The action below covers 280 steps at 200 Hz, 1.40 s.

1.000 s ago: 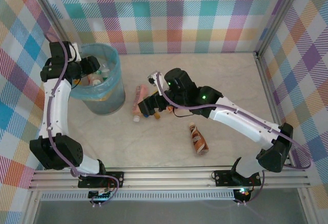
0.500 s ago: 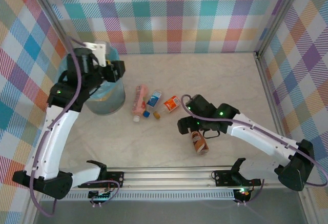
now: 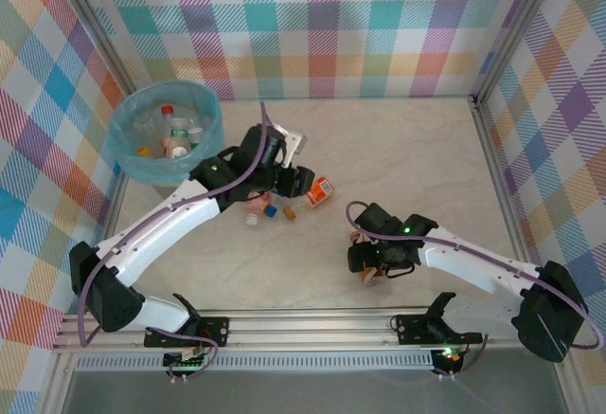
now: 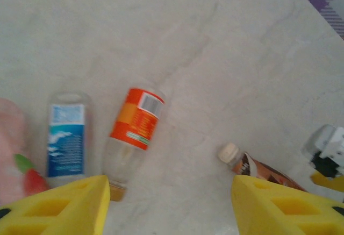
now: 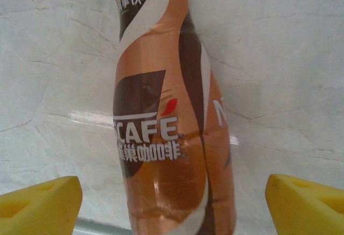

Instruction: Put the plastic bottles in the bin

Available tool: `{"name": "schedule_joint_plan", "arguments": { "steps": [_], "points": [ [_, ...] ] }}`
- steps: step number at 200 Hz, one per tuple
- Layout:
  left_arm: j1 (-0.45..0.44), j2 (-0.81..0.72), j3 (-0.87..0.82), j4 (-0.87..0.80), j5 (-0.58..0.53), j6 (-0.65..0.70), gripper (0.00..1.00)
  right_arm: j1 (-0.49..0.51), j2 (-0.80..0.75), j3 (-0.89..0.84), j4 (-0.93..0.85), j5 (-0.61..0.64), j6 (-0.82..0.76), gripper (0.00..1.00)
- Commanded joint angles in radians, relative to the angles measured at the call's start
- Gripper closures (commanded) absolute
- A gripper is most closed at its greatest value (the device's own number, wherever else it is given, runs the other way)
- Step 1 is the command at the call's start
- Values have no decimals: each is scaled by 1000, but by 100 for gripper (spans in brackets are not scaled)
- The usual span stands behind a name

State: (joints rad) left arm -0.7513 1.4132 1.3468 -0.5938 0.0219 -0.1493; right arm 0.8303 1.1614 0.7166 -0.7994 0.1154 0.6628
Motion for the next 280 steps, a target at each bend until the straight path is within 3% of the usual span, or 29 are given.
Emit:
{"name": "schedule_joint_plan", "arguments": {
  "steps": [1,48,80,123,161,203,227,280],
  "points": [
    [-25,27,-44,64,42,-134,38,-5,49,-29,75,-44,27,14],
    [-26,88,-21,-8,3,-202,36,-5,153,-28,106,-60,6,32],
    [-23,102,34,-77,-47,-204,35,-5,114,-25,103,-55,-7,46],
    [18,109,133,-121,42,-246,35,-5,-53,18,108,-44,-89,46],
    [80,115,277,-150,255,-282,34,-5,-176,112,214,-91,-225,46],
    [80,133,345,-148,483,-304,38,-5,-206,196,344,-203,-308,44],
    [79,123,331,-130,533,-314,46,-5,-204,217,378,-256,-306,45],
    [75,119,298,-140,557,-309,50,-3,-218,216,387,-287,-279,45]
  ]
}}
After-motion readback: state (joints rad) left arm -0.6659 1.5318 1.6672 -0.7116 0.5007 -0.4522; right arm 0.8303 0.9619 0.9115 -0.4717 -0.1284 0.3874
